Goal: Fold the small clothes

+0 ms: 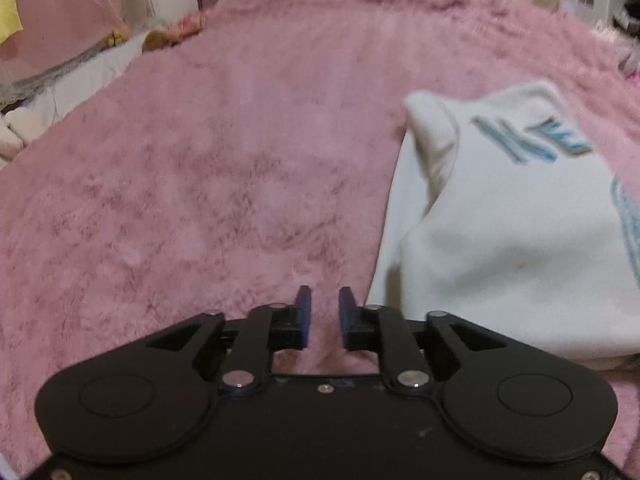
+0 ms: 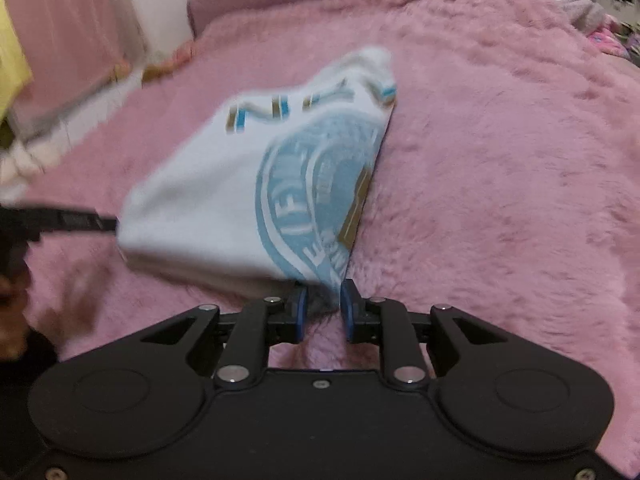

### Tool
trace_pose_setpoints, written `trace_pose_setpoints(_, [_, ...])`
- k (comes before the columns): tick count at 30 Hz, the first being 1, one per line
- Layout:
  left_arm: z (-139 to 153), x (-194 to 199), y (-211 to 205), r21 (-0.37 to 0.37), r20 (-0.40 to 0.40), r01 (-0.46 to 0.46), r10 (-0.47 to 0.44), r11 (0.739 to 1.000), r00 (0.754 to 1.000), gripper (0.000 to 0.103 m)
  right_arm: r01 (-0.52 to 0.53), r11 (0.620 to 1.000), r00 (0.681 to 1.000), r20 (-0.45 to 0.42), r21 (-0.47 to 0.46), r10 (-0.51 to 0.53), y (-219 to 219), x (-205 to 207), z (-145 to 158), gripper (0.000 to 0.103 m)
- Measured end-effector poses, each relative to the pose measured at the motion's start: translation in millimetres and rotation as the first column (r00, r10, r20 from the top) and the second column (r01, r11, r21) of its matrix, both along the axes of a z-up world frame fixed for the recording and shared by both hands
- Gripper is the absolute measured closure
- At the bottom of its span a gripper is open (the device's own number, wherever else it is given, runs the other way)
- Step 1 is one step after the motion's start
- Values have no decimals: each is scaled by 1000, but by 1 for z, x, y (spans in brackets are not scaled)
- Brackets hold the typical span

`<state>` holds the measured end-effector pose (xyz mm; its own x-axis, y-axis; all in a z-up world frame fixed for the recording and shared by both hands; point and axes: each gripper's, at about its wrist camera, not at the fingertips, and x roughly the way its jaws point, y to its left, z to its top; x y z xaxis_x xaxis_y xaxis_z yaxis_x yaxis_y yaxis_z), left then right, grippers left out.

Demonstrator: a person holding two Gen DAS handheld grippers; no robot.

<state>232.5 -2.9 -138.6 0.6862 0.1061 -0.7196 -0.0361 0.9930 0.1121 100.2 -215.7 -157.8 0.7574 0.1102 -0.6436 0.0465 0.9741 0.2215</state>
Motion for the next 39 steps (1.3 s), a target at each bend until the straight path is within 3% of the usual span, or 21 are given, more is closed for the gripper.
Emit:
trace_pose_setpoints(5, [-4, 4, 3, -37, -28, -19, 18, 999, 999, 86, 6, 996, 989, 148, 84, -19, -10, 7, 26, 89])
trace_pose_setpoints(9, [-5, 3, 11, -53, -25, -31, 29, 998, 999, 85, -38, 988, 989, 144, 148, 16, -14, 17, 33, 89])
trace_pose_setpoints(11, [-8, 5, 14, -63, -34, -37, 35, 997, 999, 84, -103, 977, 989, 121, 187, 81, -15, 10, 40, 87])
trace_pose_setpoints(17, [-11, 10, 19, -99, -36, -33, 29, 995, 999, 84, -105, 990, 990, 101, 98, 95, -12, -12, 37, 84])
trace_pose_setpoints(20, [-9, 8, 15, -82, -26, -19, 17, 996, 1000, 82, -53, 996, 992, 120, 70, 45, -15, -5, 38, 82])
trace_pose_setpoints(23, [-8, 8, 14, -76, -20, -15, 13, 997, 1000, 80, -36, 998, 989, 143, 46, 29, -10, 14, 40, 71])
trace_pose_setpoints(25, [-9, 10, 14, -79, -24, -19, 17, 997, 1000, 80, -49, 998, 996, 75, 36, 47, -2, 33, 26, 71])
trace_pose_setpoints(27, [-10, 11, 14, -77, -30, -21, 19, 997, 999, 80, -62, 998, 996, -56, 6, 63, 13, 44, 1, 70])
trace_pose_setpoints(30, [-11, 11, 16, -84, -36, -22, 19, 996, 999, 80, -74, 989, 996, -55, -131, 67, 35, 26, -14, 64])
trace_pose_setpoints(32, [-10, 11, 17, -91, -33, -24, 21, 996, 999, 80, -103, 982, 994, -61, -161, 94, 40, 19, -8, 59])
trace_pose_setpoints(34, [-8, 11, 18, -94, -26, -25, 22, 995, 999, 79, -111, 987, 994, -28, -114, 109, 35, 13, 8, 59])
trace_pose_setpoints(37, [-8, 10, 19, -103, -24, -22, 20, 994, 1000, 77, -64, 998, 993, 102, 24, 61, 14, 9, 33, 60])
trace_pose_setpoints(39, [-8, 11, 18, -103, -29, -20, 17, 994, 999, 77, -10, 1000, 984, 176, 30, 4, 1, 17, 42, 60])
